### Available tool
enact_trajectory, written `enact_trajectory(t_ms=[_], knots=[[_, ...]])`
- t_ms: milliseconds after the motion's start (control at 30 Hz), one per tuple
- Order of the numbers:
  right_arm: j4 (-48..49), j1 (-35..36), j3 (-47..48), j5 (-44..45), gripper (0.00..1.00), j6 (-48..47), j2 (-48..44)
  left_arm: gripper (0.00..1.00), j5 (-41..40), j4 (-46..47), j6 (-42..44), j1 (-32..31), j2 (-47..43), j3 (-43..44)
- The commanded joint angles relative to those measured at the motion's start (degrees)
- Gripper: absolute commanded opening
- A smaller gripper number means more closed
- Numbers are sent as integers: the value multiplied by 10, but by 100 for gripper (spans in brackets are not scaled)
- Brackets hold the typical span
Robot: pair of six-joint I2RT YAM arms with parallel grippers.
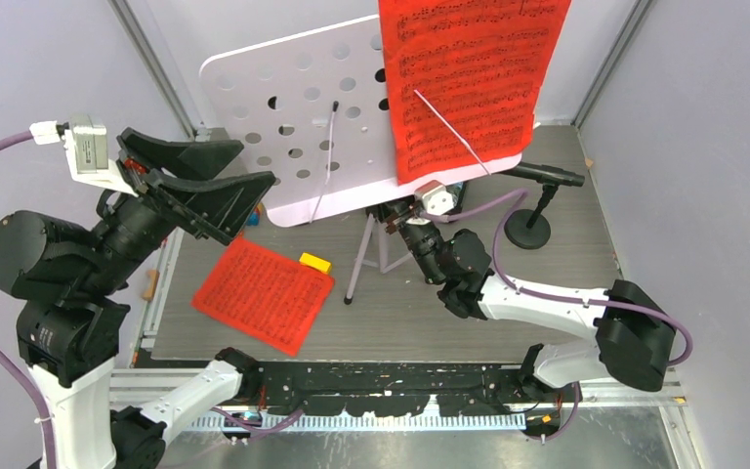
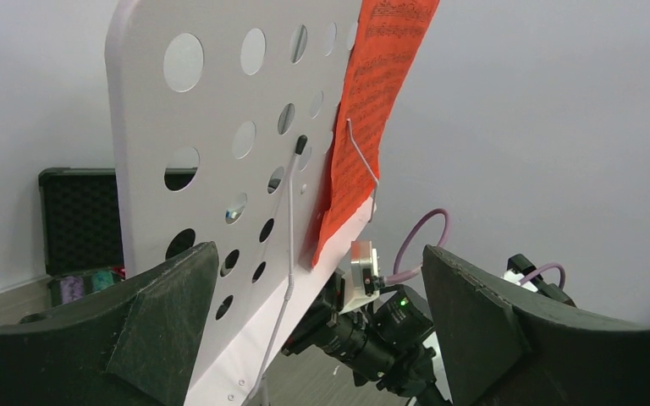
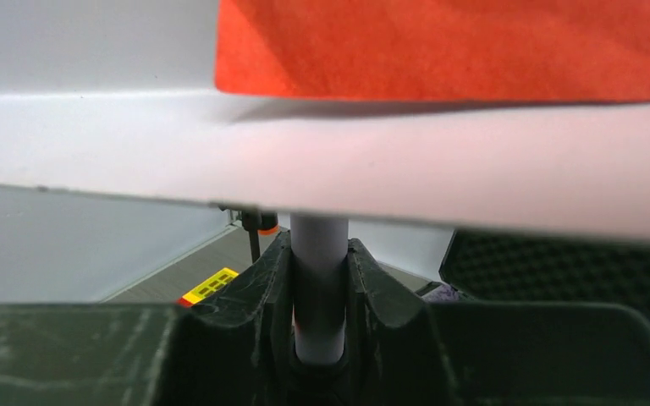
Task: Pack up the instrument practice props
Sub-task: Move the music stand to the center of the board.
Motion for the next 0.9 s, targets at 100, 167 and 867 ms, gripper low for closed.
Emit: enact_trajectory(t_ms=[100, 167, 867], knots=[[-38, 3, 58, 48, 0, -35, -62, 93, -6, 6, 9, -2, -7, -7], [-69, 3, 68, 51, 0, -41, -72, 93, -6, 10, 7, -2, -8, -11], [-156, 3, 89, 89, 0, -18, -91, 100, -179, -97, 83, -2, -89, -25]])
